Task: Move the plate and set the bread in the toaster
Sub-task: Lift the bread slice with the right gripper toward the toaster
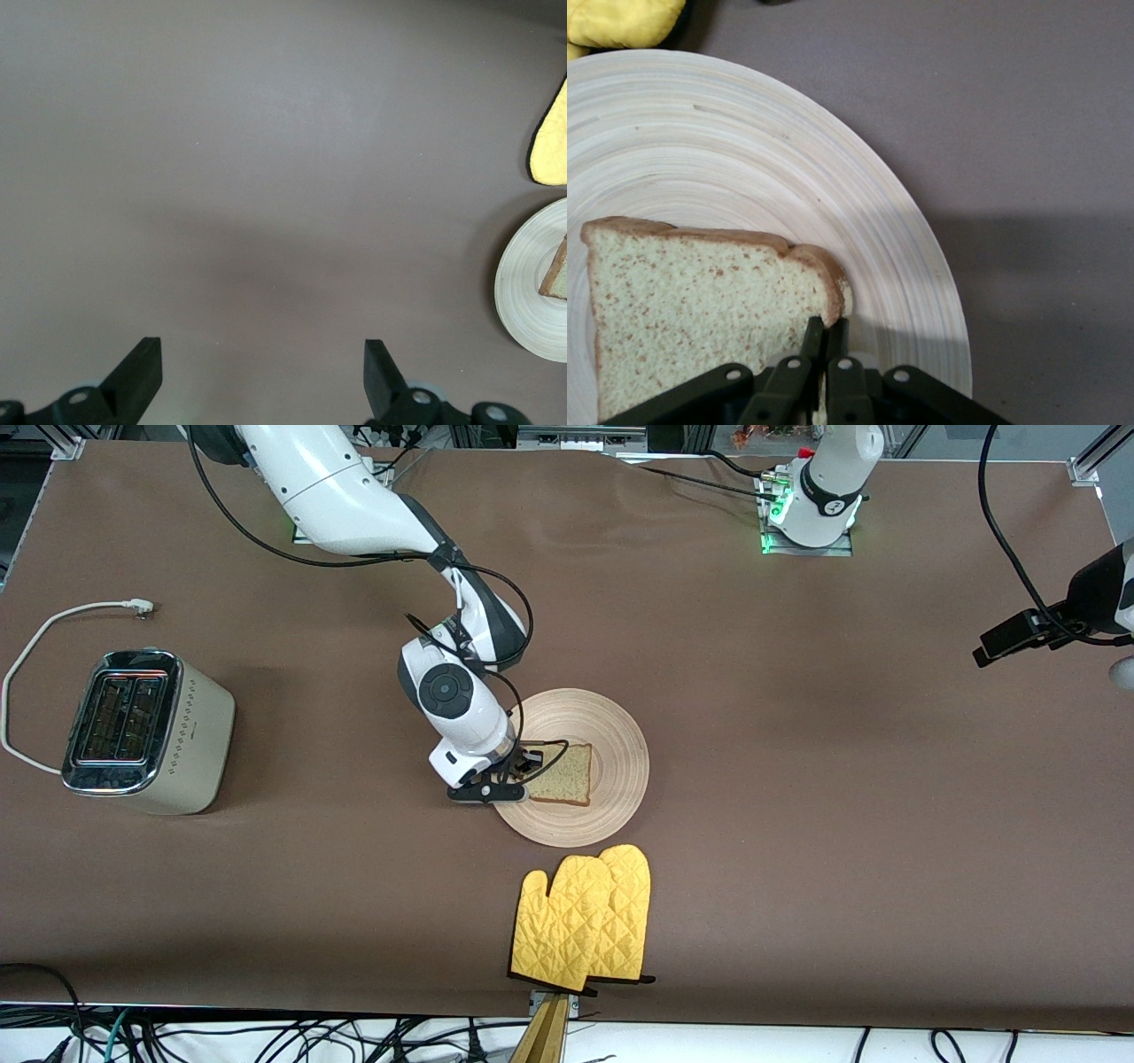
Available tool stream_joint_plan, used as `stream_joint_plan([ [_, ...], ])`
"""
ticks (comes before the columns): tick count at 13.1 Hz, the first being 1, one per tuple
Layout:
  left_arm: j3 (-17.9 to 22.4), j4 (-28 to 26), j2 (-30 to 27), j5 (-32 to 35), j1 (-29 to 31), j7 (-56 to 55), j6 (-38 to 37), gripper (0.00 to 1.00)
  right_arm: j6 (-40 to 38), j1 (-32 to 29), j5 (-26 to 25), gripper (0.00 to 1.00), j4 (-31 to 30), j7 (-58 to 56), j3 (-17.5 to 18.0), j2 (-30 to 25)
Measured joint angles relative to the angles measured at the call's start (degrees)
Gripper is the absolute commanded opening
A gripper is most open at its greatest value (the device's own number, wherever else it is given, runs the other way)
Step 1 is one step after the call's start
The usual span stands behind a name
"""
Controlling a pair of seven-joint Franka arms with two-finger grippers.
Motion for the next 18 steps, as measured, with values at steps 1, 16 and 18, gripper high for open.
stream_joint_plan([
  [1, 0.0, 0.0, 0.0, 0.0, 0.0, 0.0, 0.0, 1.0, 0.0, 0.0, -0.7, 0.0, 0.2, 0.0, 0.0, 0.0],
  [16, 0.0, 0.1, 0.0, 0.0, 0.0, 0.0, 0.0, 1.0, -47.1, -1.0, -1.9, 0.0, 10.5, -13.7, -12.8, -18.1],
  [18, 0.0, 0.1, 0.0, 0.0, 0.0, 0.0, 0.0, 1.0, -53.5, -1.1, -3.0, 0.0, 10.6, -18.6, -18.1, -19.3],
])
